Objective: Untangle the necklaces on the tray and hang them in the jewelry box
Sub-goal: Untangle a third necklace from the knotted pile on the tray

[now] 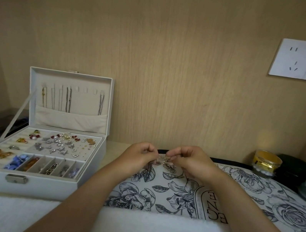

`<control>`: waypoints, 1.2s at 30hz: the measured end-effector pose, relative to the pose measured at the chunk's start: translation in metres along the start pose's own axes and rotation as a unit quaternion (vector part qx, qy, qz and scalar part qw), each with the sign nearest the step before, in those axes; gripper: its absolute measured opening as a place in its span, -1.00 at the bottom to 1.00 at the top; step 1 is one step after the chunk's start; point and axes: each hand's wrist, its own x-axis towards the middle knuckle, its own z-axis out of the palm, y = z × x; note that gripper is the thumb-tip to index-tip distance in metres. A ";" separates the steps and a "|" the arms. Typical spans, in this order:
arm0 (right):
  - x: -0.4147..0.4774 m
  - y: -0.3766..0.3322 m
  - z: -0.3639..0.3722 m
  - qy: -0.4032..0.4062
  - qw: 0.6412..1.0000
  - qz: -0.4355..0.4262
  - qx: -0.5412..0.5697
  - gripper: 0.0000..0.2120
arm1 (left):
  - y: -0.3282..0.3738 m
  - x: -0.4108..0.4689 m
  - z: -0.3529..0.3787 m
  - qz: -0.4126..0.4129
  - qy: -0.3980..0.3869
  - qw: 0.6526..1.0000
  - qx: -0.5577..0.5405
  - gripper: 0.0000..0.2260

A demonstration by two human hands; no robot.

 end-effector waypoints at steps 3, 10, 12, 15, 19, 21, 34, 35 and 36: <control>0.002 0.002 0.001 0.016 1.000 -0.020 -0.015 -0.86 | 0.002 -0.001 0.000 -0.008 -0.009 1.000 0.001 -0.85; 0.003 0.002 0.005 0.002 0.999 -0.043 -0.026 -0.83 | -0.001 0.003 -0.001 -0.033 -0.022 0.997 -0.059 -0.80; 0.003 0.002 0.007 0.000 0.999 -0.045 -0.021 -0.84 | -0.002 0.003 -0.002 -0.044 -0.041 0.994 -0.095 -0.81; -0.001 -0.004 0.005 -0.005 0.999 -0.048 -0.003 -0.90 | -0.002 0.004 -0.004 -0.042 -0.073 0.987 -0.138 -0.79; -0.008 -0.013 0.003 -0.021 0.998 -0.046 0.030 -0.84 | 0.002 0.003 -0.007 -0.045 -0.101 0.979 -0.171 -0.74; -0.009 -0.014 0.003 -0.032 0.998 -0.042 0.032 -0.86 | 0.007 0.002 -0.007 -0.059 -0.099 0.985 -0.128 -0.63; 0.001 -0.006 0.007 -0.002 0.996 -0.044 0.074 -0.90 | 0.011 0.004 -0.011 -0.016 -0.051 0.997 -0.051 -0.73; 0.000 -0.007 0.007 0.004 0.995 -0.051 0.081 -0.89 | 0.010 0.005 -0.011 -0.018 -0.051 0.996 -0.068 -0.74; 0.000 -0.008 0.007 0.007 0.995 -0.058 0.083 -0.87 | 0.010 0.005 -0.012 -0.016 -0.053 0.995 -0.079 -0.76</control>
